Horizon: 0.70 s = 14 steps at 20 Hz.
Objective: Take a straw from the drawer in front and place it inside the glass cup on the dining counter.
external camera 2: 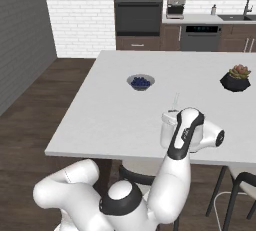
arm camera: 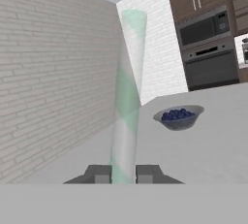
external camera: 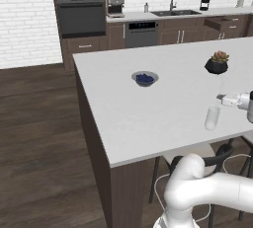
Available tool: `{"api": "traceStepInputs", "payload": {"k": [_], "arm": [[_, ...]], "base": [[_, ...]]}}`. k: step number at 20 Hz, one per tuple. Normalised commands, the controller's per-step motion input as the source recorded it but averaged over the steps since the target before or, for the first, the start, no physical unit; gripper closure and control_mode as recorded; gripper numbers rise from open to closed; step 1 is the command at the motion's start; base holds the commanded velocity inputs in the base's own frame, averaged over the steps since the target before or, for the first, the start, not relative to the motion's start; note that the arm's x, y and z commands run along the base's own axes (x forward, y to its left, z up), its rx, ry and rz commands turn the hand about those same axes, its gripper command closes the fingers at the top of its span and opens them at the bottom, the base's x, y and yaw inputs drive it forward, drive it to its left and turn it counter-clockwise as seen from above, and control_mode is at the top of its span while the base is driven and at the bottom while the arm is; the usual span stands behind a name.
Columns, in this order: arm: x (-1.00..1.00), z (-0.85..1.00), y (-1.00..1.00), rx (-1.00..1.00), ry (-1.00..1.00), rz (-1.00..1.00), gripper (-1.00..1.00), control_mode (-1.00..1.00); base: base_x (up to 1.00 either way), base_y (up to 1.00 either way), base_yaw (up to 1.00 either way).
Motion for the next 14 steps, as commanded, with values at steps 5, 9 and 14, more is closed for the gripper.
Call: {"api": "traceStepInputs", "payload": {"k": [5, 9, 14], "arm": [[0.00, -0.17, 0.00, 0.00, -0.01, 0.00, 1.00, -1.00], [0.01, -0.21, 0.00, 0.00, 0.00, 0.00, 1.00, -1.00], [0.06, -0.14, 0.00, 0.00, 0.00, 0.00, 1.00, -1.00]], "base": [[0.00, 0.00, 0.00], [0.00, 0.00, 0.00], [0.00, 0.00, 0.00]]}}
